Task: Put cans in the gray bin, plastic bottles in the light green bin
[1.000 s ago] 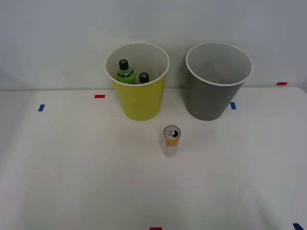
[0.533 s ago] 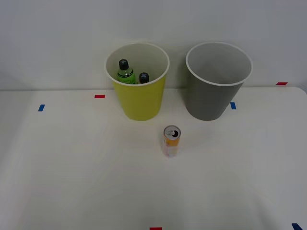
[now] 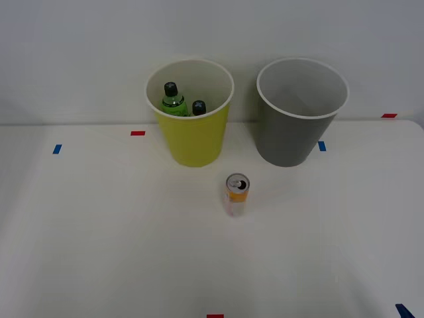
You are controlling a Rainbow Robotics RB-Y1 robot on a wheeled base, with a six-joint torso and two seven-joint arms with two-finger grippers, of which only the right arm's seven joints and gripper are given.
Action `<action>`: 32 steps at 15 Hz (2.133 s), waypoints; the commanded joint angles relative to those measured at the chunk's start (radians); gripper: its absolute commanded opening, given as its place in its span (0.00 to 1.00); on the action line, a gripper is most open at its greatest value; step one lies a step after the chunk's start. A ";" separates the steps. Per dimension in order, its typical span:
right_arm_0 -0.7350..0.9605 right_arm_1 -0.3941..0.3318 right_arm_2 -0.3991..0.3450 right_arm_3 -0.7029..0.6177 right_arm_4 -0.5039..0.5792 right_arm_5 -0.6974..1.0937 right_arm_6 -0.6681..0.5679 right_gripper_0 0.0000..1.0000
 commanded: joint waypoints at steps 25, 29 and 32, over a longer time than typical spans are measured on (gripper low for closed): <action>-0.002 0.000 -0.004 0.000 0.001 0.000 0.004 1.00; -0.002 0.000 -0.004 0.000 0.001 0.000 0.004 1.00; -0.002 0.000 -0.004 0.000 0.001 0.000 0.004 1.00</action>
